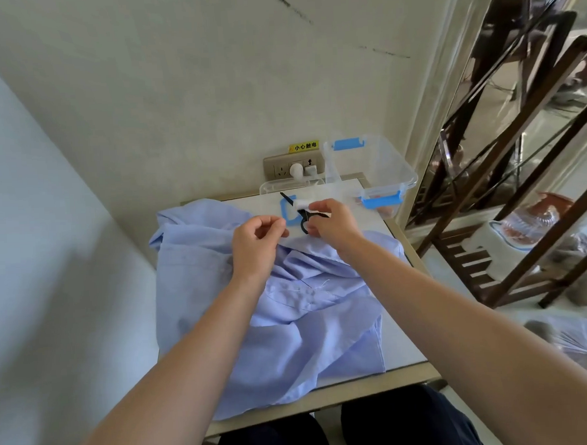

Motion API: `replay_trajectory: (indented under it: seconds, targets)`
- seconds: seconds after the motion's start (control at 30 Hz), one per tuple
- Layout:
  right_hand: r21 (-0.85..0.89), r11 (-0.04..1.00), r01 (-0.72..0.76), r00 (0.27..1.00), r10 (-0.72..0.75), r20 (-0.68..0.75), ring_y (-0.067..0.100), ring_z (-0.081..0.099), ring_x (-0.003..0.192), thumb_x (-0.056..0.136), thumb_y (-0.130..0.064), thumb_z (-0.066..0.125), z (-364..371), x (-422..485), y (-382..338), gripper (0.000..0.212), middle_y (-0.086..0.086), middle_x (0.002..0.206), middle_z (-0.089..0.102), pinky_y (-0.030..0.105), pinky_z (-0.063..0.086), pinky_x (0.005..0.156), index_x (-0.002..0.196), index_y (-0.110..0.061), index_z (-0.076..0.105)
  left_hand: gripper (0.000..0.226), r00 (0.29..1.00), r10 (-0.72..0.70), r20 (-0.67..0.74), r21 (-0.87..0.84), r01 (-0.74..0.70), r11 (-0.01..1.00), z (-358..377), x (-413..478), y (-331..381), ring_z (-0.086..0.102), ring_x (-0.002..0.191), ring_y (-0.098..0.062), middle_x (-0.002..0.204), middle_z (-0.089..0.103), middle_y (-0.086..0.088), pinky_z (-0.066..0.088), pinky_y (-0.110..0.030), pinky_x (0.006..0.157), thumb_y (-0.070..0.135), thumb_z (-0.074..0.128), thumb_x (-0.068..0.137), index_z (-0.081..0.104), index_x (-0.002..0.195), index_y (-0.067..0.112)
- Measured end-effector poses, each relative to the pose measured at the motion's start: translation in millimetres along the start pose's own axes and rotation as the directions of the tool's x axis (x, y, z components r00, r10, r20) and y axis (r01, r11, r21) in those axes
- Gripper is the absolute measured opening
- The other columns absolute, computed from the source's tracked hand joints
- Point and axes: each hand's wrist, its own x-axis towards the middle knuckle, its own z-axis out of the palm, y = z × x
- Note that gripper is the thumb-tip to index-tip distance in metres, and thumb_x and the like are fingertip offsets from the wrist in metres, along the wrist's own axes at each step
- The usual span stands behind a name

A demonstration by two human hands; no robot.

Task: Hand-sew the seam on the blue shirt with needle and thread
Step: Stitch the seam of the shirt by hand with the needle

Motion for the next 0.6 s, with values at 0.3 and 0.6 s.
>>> replay_trajectory:
  seconds: [0.3, 0.6]
  targets:
    - [0.611, 0.748, -0.260, 0.927, 0.017, 0.374, 0.027, 0.064, 0.085, 0.097, -0.011, 0.024, -3, -41, -21, 0.037, 0.020, 0.108, 0.065, 0.041, 0.046, 0.096, 0.120, -0.001, 0.052, 0.007, 0.998, -0.049, 0.033, -0.153, 0.054, 0.987, 6, -11, 16, 0.067, 0.096, -0.019, 0.096, 0.073, -0.003, 0.051, -0.035, 0.089, 0.039, 0.077, 0.076, 0.076, 0.077, 0.032]
    - [0.452, 0.846, -0.284, 0.872, 0.033, 0.488, 0.013, 0.015, 0.049, 0.095, -0.016, 0.040, -11, -65, -23, 0.025, -0.001, 0.055, 0.030, 0.020, 0.023, 0.041, 0.090, -0.010, 0.063, 0.011, 0.981, -0.183, 0.067, -0.304, 0.195, 0.933, 6, -21, 34, 0.062, 0.067, 0.003, 0.073, 0.070, 0.006, 0.049, -0.016, 0.064, 0.019, 0.066, 0.092, 0.070, 0.083, 0.015]
